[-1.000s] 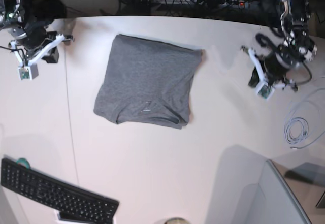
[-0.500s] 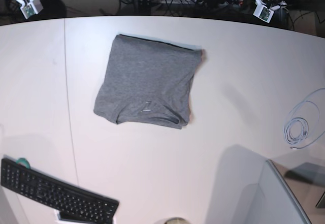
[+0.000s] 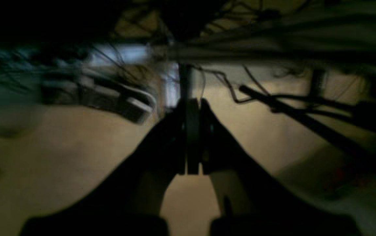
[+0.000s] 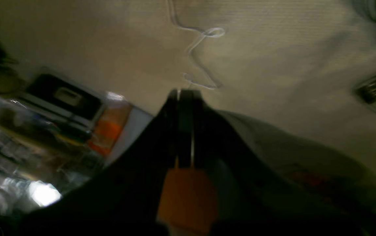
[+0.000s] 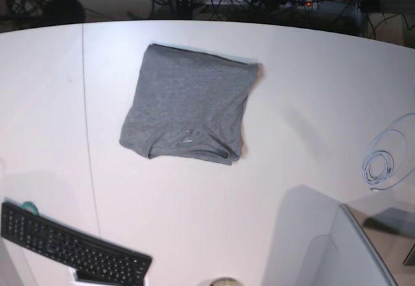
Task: Layout the t-shirt on the table in an organized manner, then fold the t-shirt properly
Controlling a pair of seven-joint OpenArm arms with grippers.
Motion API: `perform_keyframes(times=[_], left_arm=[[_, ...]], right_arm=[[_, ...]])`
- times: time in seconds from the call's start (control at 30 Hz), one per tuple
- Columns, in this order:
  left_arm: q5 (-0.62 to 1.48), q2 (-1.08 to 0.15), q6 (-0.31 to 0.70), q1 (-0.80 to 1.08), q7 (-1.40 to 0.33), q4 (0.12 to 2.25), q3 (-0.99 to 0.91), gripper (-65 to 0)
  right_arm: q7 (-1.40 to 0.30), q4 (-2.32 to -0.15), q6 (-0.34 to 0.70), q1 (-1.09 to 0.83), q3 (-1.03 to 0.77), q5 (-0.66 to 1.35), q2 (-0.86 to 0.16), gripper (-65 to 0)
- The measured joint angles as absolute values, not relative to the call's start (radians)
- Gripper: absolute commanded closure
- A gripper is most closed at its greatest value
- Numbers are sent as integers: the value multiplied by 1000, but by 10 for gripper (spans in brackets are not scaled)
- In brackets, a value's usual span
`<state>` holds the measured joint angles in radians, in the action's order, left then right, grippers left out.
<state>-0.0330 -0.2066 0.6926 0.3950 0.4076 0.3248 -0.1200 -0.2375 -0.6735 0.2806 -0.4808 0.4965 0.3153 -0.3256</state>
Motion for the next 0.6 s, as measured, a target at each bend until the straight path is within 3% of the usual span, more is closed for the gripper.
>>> perform_keyframes(times=[0.1, 0.2, 0.27, 0.4, 0.6], left_arm=[[-29, -239, 639, 240, 553, 16, 151, 0], [-14, -238, 522, 213, 587, 20, 447, 0], [-19, -223, 422, 215, 508, 52, 587, 0], [-25, -221, 263, 231, 444, 93, 627, 0], [-19, -233, 194, 200, 482, 104, 624, 0]], right_arm=[[195, -211, 284, -344, 550, 321, -185, 0], [481, -2, 281, -303, 557, 318, -115, 0], [495, -19, 280, -315, 563, 320, -96, 0], [426, -128, 281, -329, 562, 313, -85, 0], [435, -134, 281, -316, 562, 317, -123, 0]])
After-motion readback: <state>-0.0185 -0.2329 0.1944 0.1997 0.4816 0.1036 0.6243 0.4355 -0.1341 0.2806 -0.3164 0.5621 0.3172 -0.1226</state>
